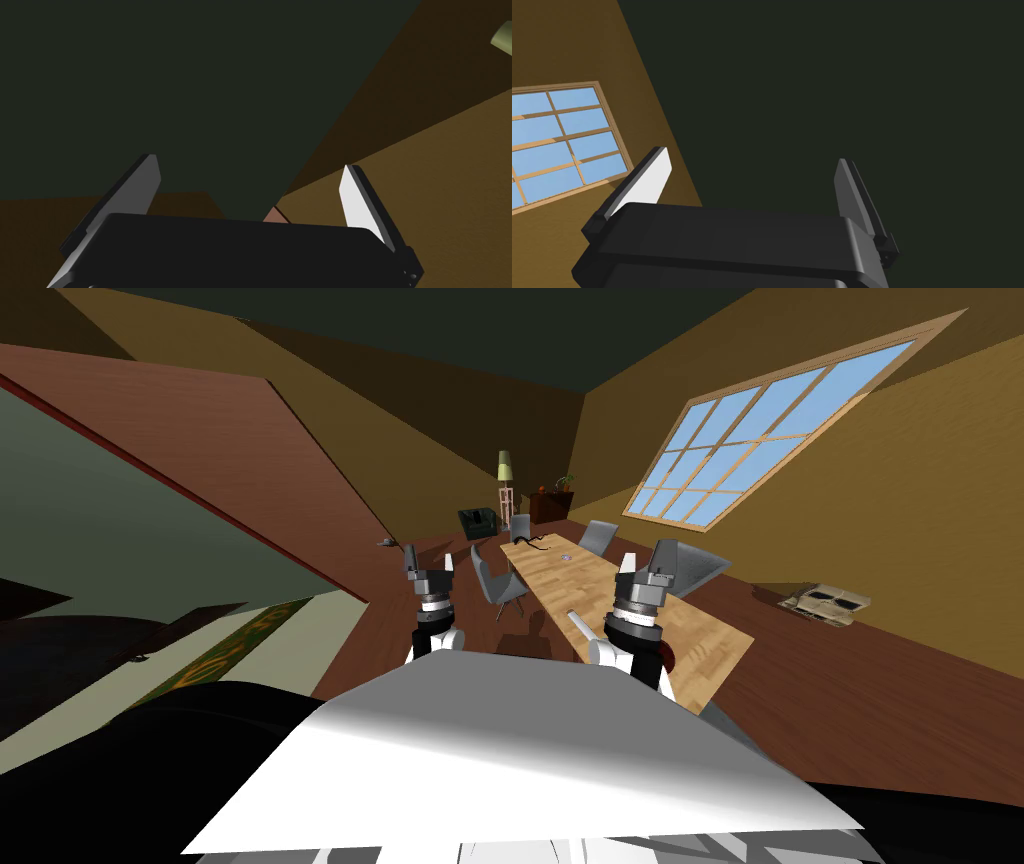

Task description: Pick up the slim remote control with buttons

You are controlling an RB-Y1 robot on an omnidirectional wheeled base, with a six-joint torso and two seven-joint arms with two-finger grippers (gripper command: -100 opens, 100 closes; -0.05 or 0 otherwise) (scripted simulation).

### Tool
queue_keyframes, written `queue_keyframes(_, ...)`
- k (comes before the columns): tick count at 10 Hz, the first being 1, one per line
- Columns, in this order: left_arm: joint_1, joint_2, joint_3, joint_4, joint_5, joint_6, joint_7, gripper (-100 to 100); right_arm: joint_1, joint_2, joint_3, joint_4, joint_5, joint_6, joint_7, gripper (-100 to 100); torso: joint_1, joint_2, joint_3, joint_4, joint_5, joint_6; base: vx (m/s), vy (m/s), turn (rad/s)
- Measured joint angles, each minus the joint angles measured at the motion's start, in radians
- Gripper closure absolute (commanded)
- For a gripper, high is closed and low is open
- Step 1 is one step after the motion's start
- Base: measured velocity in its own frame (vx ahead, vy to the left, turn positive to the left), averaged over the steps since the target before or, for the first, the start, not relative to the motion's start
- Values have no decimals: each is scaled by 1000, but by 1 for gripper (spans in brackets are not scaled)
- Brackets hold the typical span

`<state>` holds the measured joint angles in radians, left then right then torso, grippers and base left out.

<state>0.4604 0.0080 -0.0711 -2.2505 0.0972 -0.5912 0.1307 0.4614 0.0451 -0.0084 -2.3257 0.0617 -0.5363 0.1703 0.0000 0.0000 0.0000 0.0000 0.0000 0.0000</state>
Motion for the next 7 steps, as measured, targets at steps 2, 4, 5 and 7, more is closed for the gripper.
queue_keyframes(2,0,0,0,0,0,0,0,0,10,-63,10,27,4,-8,-6,-100,3,0,0,0,1,0,-1,54,-11)
queue_keyframes(4,0,0,0,0,0,0,0,0,4,-111,25,58,14,-11,-5,-100,3,0,0,0,1,0,-9,71,-12)
queue_keyframes(5,0,0,0,0,0,0,0,0,19,-144,38,66,20,-9,-10,-100,5,1,0,0,1,0,-6,121,-26)
queue_keyframes(7,0,0,0,0,0,0,0,0,24,-194,70,104,38,-6,-11,-100,6,0,0,0,2,0,-12,95,-12)
